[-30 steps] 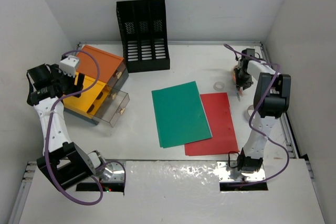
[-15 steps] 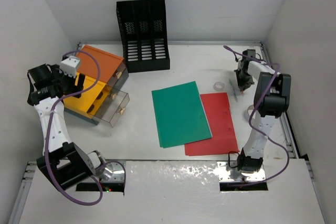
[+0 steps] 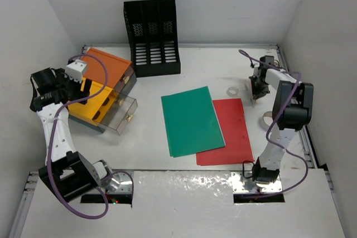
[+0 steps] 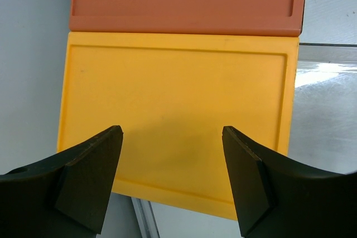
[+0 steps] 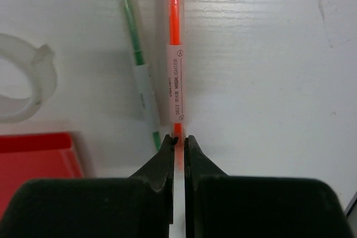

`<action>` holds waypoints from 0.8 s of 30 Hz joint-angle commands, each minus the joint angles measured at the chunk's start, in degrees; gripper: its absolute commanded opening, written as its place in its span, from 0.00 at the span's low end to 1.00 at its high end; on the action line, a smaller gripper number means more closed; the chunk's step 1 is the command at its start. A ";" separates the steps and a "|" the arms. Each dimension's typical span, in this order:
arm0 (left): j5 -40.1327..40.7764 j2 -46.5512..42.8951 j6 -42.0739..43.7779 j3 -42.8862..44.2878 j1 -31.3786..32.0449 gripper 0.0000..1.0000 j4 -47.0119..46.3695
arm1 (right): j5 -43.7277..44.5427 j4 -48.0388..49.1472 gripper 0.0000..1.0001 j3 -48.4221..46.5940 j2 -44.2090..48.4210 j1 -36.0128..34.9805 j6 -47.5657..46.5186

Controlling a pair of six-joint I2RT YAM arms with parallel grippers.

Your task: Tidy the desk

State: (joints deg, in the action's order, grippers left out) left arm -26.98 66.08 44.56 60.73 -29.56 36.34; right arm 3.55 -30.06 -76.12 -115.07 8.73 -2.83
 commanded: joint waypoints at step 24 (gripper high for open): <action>1.40 0.98 -4.30 3.78 -0.23 0.71 0.93 | -9.35 23.98 0.00 -4.54 21.75 -54.58 -19.14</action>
State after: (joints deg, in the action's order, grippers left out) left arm -26.04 68.36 41.43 61.84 -29.58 37.76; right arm -2.50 -15.35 -77.32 -92.71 -40.16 -12.08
